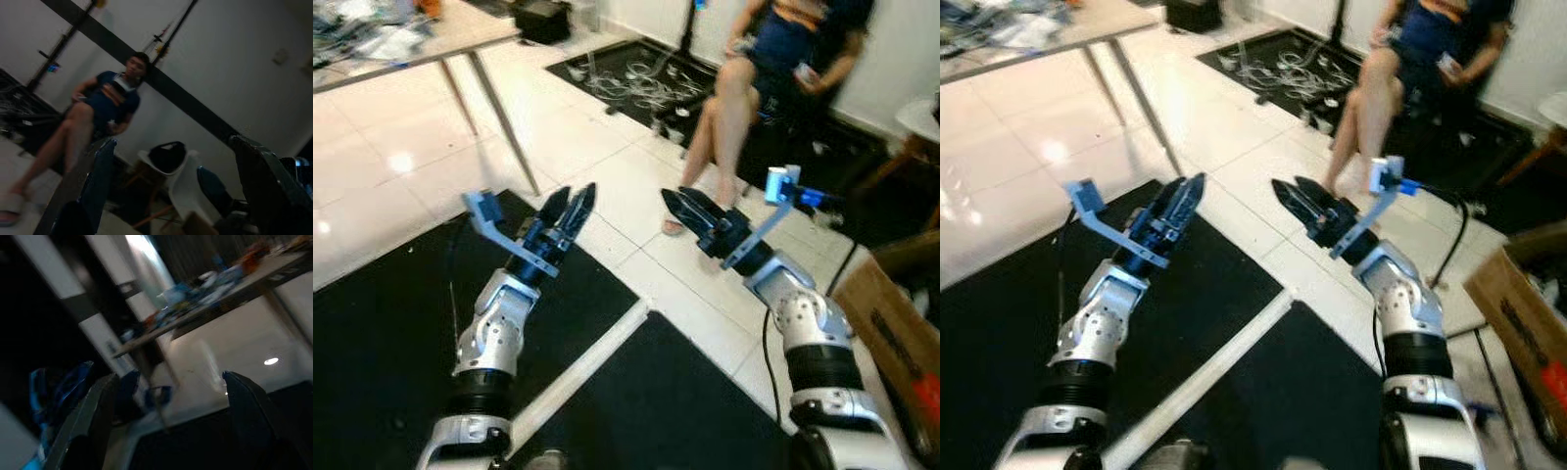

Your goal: Picking trash to rubbish bin

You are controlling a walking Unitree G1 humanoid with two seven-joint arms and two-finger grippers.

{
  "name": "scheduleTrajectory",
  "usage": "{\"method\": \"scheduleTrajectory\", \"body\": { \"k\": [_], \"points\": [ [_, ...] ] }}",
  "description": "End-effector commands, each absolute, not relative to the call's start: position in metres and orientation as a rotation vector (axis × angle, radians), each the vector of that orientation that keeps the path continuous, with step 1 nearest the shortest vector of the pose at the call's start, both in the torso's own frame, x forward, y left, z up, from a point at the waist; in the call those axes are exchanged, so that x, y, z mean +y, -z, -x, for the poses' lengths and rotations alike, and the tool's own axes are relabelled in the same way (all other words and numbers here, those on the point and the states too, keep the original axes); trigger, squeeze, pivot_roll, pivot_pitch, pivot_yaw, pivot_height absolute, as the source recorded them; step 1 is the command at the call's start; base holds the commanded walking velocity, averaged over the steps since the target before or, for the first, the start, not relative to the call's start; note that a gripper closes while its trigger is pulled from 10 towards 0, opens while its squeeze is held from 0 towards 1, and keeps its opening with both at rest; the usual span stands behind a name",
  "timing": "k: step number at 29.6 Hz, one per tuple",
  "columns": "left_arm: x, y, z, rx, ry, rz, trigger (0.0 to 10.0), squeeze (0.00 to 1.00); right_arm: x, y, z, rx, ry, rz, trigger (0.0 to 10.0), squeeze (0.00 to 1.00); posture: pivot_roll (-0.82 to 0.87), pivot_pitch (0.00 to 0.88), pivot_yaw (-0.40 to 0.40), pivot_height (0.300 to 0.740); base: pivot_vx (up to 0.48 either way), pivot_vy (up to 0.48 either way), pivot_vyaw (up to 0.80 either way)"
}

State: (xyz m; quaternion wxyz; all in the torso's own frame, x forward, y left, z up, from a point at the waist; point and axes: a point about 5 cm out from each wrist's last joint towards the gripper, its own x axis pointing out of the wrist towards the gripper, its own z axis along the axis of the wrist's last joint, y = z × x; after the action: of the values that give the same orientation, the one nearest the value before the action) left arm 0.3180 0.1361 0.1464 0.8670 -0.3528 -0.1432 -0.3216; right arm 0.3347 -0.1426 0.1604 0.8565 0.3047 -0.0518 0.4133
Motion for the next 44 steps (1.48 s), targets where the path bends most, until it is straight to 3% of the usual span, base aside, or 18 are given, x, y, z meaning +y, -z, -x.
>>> {"method": "scheduleTrajectory", "body": {
  "k": [1,44],
  "points": [
    [0.1325,-0.1428,-0.3168,-0.288,0.688,0.733,10.0,0.0,-0.1467,-0.1545,-0.3335,-0.083,-0.854,-0.631,10.0,0.0,-0.05,0.0,-0.062,0.74,0.0,0.0,0.74],
    [0.1277,-0.143,-0.3168,-0.268,0.712,0.662,10.0,0.0,-0.1468,-0.1543,-0.3347,-0.082,-0.855,-0.638,10.0,0.0,-0.05,0.0,-0.062,0.74,0.0,0.0,0.73]
  ]
}}
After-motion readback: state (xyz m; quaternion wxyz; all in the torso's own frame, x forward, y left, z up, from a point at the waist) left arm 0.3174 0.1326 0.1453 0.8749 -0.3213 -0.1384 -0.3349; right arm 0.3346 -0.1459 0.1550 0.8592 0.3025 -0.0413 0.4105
